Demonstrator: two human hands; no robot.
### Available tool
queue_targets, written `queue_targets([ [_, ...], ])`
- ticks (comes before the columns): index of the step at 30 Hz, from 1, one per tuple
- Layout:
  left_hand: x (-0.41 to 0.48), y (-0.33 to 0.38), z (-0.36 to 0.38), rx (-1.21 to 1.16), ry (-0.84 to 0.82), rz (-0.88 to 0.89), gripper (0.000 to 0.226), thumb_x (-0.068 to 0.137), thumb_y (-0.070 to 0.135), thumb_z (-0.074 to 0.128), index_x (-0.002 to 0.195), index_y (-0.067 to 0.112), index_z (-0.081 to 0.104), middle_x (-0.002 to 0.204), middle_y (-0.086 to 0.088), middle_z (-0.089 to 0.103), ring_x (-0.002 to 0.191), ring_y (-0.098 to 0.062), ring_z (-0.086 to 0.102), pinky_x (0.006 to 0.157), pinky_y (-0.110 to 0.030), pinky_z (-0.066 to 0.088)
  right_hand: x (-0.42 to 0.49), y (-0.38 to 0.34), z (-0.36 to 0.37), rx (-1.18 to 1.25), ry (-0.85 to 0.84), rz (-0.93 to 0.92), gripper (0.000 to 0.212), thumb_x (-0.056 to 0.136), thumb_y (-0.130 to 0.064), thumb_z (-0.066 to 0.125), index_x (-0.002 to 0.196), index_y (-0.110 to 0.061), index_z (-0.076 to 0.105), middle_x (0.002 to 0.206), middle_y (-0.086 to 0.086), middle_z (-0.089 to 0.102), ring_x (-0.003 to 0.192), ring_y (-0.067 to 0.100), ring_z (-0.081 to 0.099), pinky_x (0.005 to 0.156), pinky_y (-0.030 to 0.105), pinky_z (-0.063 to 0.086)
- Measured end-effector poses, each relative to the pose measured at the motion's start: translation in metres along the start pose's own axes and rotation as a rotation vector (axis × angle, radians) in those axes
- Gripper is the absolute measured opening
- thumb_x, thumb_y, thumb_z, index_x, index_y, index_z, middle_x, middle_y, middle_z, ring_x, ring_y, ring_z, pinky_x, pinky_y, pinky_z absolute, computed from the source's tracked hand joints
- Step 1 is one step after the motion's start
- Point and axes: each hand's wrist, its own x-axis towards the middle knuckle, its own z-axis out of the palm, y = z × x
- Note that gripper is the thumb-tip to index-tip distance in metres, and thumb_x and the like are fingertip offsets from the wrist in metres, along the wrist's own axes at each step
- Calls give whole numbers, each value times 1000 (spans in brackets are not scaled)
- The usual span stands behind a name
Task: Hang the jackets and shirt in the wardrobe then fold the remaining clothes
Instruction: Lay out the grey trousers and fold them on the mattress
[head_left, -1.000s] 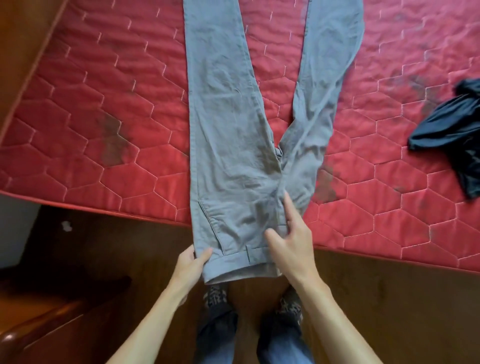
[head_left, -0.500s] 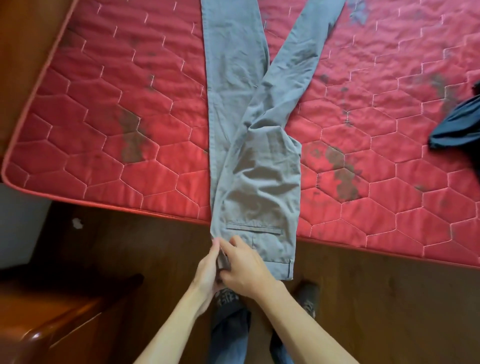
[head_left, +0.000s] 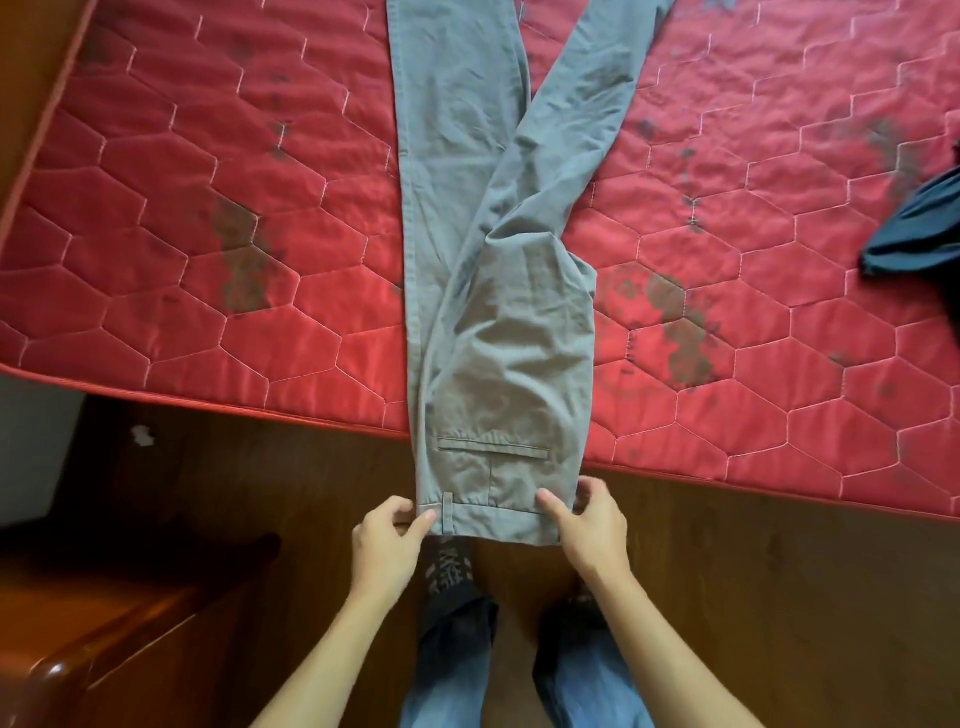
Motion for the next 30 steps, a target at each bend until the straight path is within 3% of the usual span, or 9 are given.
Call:
queue_targets([
  [3, -8, 5, -4, -139, -3, 27, 27, 81, 33, 81, 69, 16, 64, 68, 6, 68, 69, -6, 62, 64, -21, 44, 5, 10, -2, 31, -56, -57, 25, 90, -39, 67, 107, -20, 65, 104, -1, 66, 96, 17, 63, 74, 28, 46],
  [6, -4, -2, -7, -296, -224, -95, 30, 77, 33, 83, 68, 12, 65, 74, 5, 72, 78, -11, 67, 78, -30, 52, 3, 15, -6, 205, -117, -39, 9, 98, -29, 58, 101, -21, 62, 105, 3, 63, 96, 16, 63, 74, 26, 48],
  [10, 6, -8, -1, -199, -267, -175, 31, 74, 41, 83, 83, 12, 73, 93, -3, 76, 99, -24, 71, 93, -44, 56, 4, 17, -2, 272, -221, 64, 18, 99, -23, 57, 114, -15, 53, 113, 5, 62, 101, 17, 62, 87, 36, 53],
  [12, 11, 2, 5, 30, -241, -155, 41, 79, 44, 79, 108, 15, 72, 112, -1, 72, 114, -24, 64, 97, -38, 51, 10, 14, 0, 189, -172, 52, 24, 96, -20, 60, 117, -14, 48, 114, 6, 61, 97, 14, 60, 81, 31, 49],
  [14, 16, 21, 7, 202, -171, -140, 55, 90, 38, 70, 137, 15, 54, 136, -5, 59, 128, -26, 54, 102, -36, 46, 12, 2, -3, 152, -125, 52, 33, 91, -17, 65, 118, -16, 46, 113, 4, 61, 95, 15, 59, 73, 27, 45],
  [15, 18, 32, 4, 210, -115, -109, 54, 91, 34, 67, 140, 18, 50, 137, -6, 58, 125, -25, 55, 101, -37, 47, 13, -6, -6, 142, -83, 33, 37, 88, -15, 67, 119, -18, 47, 113, 4, 59, 95, 16, 57, 70, 25, 44],
  [20, 44, 108, -28, 73, 32, 163, 27, 92, 16, 61, 117, 25, 57, 105, 2, 64, 93, -14, 63, 88, -39, 54, 23, -71, -33, 99, 186, -131, 45, 90, -23, 65, 132, -18, 49, 124, 1, 48, 112, 15, 49, 93, 29, 41],
  [26, 114, 205, -49, 46, 88, 245, 36, 96, 23, 58, 130, 14, 58, 120, -8, 66, 109, -23, 63, 99, -36, 47, 90, -159, -55, 30, 204, -292, 38, 100, -25, 52, 135, -9, 55, 133, 11, 57, 126, 25, 51, 107, 36, 37],
  [30, 162, 267, -40, 2, 64, 252, 38, 99, 29, 56, 132, 11, 57, 122, -10, 67, 112, -24, 63, 99, -31, 44, 151, -209, -68, 107, 153, -234, 53, 100, -38, 52, 143, -9, 47, 142, 9, 53, 131, 25, 49, 111, 37, 35],
])
